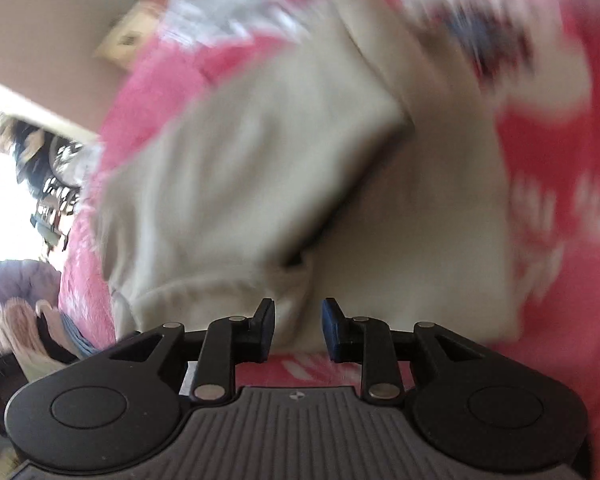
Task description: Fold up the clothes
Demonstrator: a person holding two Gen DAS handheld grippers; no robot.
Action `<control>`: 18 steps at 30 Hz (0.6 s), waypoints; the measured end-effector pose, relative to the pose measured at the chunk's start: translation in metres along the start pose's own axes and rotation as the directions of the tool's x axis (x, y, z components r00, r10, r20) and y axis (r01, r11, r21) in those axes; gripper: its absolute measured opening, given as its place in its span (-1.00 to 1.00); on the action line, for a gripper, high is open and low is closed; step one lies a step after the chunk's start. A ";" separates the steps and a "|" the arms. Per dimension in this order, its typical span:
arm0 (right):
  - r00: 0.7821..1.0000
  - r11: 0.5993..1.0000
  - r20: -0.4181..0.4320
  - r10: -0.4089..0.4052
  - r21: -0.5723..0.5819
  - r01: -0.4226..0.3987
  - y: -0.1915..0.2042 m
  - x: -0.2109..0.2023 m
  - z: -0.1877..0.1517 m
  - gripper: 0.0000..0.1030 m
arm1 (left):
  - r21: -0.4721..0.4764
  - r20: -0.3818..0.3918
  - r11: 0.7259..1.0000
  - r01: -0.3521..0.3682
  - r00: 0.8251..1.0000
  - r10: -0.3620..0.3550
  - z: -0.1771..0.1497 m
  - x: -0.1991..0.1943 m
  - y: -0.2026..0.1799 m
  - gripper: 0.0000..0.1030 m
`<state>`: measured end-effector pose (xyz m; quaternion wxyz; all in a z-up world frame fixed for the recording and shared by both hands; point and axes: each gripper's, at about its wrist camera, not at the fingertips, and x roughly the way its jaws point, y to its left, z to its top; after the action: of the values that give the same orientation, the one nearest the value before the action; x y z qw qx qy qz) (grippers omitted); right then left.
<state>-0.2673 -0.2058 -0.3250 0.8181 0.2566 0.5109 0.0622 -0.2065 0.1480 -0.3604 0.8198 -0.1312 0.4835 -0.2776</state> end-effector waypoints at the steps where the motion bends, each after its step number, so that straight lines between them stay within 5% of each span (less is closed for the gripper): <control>1: 0.998 0.998 0.060 0.002 -0.066 0.002 0.011 -0.011 0.001 -0.44 | 0.006 0.029 1.000 -0.005 1.000 0.004 0.003 -0.007 0.000 -0.27; 7: 0.977 0.958 0.211 -0.029 -0.273 0.088 0.067 0.021 0.020 -0.44 | 0.042 0.185 0.998 -0.048 0.982 0.039 0.036 0.003 -0.012 -0.21; 13: 0.988 0.979 0.110 -0.108 -0.159 0.125 0.032 0.087 0.007 -0.66 | 0.135 0.134 0.990 -0.048 0.991 0.030 0.030 0.061 -0.034 -0.21; 18: 0.980 0.983 0.153 -0.127 -0.109 0.145 0.026 0.059 0.026 -0.87 | 0.257 0.214 0.962 -0.092 0.976 0.036 -0.001 0.066 -0.035 -0.19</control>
<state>-0.2131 -0.1709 -0.3510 0.8694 0.1753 0.4616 0.0176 -0.1939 0.0814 -0.3919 0.8844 -0.0327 0.3579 -0.2978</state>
